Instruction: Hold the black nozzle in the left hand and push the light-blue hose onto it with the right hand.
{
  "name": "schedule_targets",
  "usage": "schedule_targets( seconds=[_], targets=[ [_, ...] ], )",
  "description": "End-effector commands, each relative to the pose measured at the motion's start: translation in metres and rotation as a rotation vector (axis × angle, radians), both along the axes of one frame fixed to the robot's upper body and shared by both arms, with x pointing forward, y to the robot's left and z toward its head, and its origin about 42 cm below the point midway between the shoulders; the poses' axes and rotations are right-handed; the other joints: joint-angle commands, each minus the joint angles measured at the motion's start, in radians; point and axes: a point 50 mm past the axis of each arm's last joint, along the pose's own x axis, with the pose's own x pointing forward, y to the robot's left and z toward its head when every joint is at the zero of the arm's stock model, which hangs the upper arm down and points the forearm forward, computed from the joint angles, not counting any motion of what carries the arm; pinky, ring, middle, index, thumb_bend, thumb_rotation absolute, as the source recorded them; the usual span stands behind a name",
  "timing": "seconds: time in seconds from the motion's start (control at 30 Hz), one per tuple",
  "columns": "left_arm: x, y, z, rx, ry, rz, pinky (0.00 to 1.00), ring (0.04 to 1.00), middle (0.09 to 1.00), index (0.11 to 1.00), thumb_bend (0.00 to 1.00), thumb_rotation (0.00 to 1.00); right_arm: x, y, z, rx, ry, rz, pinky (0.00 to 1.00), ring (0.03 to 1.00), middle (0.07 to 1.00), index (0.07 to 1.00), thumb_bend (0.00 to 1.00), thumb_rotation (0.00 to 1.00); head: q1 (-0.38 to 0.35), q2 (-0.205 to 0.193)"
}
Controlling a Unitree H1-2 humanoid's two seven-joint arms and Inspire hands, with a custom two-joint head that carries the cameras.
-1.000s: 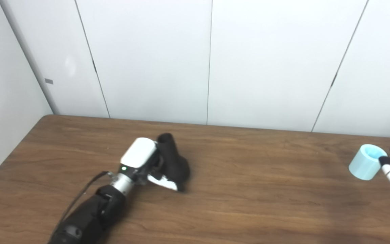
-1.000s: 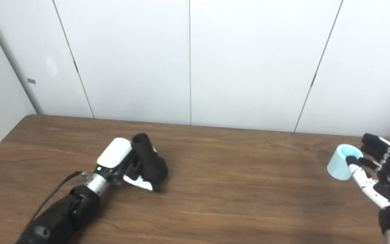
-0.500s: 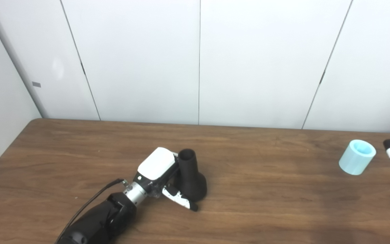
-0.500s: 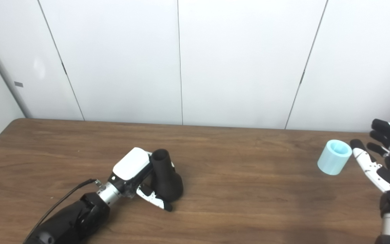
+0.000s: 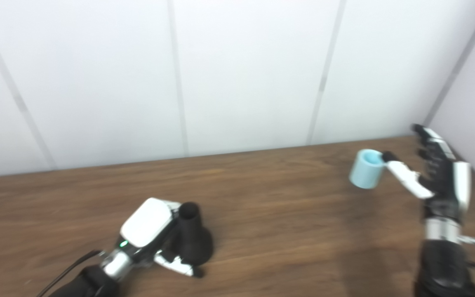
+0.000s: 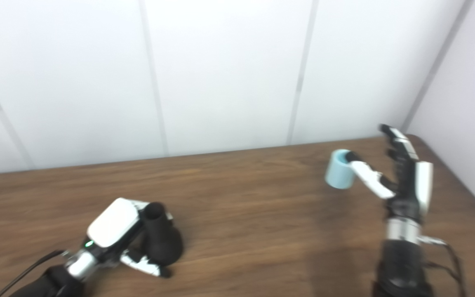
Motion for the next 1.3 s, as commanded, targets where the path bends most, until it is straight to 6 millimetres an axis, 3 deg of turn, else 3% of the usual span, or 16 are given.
schedule_targets(
  seconds=[0.0, 0.1, 0.3, 0.8, 0.97, 1.2, 1.27],
  targets=[
    [-0.055, -0.015, -0.056, 0.004, 0.164, -0.071, 0.39, 0.482, 0.494, 0.477, 0.52, 0.0, 0.01, -0.003, 0.014, -0.063, -0.071, 0.019, 0.81, 0.899, 0.919, 0.885, 0.88, 0.56, -0.04, 0.001],
    [-0.059, -0.01, -0.056, 0.002, 0.171, -0.086, 0.39, 0.488, 0.492, 0.479, 0.52, 0.0, 0.019, 0.002, 0.006, -0.098, -0.043, 0.004, 0.84, 0.917, 0.935, 0.923, 0.97, 0.58, -0.111, -0.003],
    [-0.068, -0.006, -0.053, -0.004, 0.189, -0.127, 0.4, 0.491, 0.484, 0.488, 0.52, 0.0, 0.034, 0.008, -0.005, -0.126, 0.009, -0.042, 0.88, 0.936, 0.953, 0.946, 0.99, 0.54, -0.196, -0.008],
    [-0.075, 0.003, -0.053, 0.008, 0.203, -0.15, 0.42, 0.492, 0.486, 0.487, 0.52, 0.0, 0.057, -0.002, -0.026, -0.1, 0.063, -0.083, 0.85, 0.918, 0.946, 0.945, 1.0, 0.53, -0.225, -0.014],
    [-0.078, 0.007, -0.053, 0.016, 0.196, -0.16, 0.42, 0.498, 0.491, 0.481, 0.52, 0.0, 0.066, -0.007, -0.027, -0.055, 0.072, -0.109, 0.85, 0.918, 0.946, 0.94, 1.0, 0.45, -0.226, -0.012],
    [-0.082, 0.009, -0.054, 0.023, 0.197, -0.167, 0.4, 0.502, 0.489, 0.484, 0.52, 0.0, 0.079, -0.016, -0.032, 0.014, 0.067, -0.127, 0.74, 0.865, 0.912, 0.941, 0.98, 0.4, -0.221, -0.008],
    [-0.082, 0.009, -0.054, 0.023, 0.2, -0.167, 0.4, 0.502, 0.488, 0.485, 0.52, 0.0, 0.082, -0.018, -0.034, 0.03, 0.068, -0.132, 0.67, 0.809, 0.861, 0.942, 0.98, 0.4, -0.224, -0.012]
  ],
)
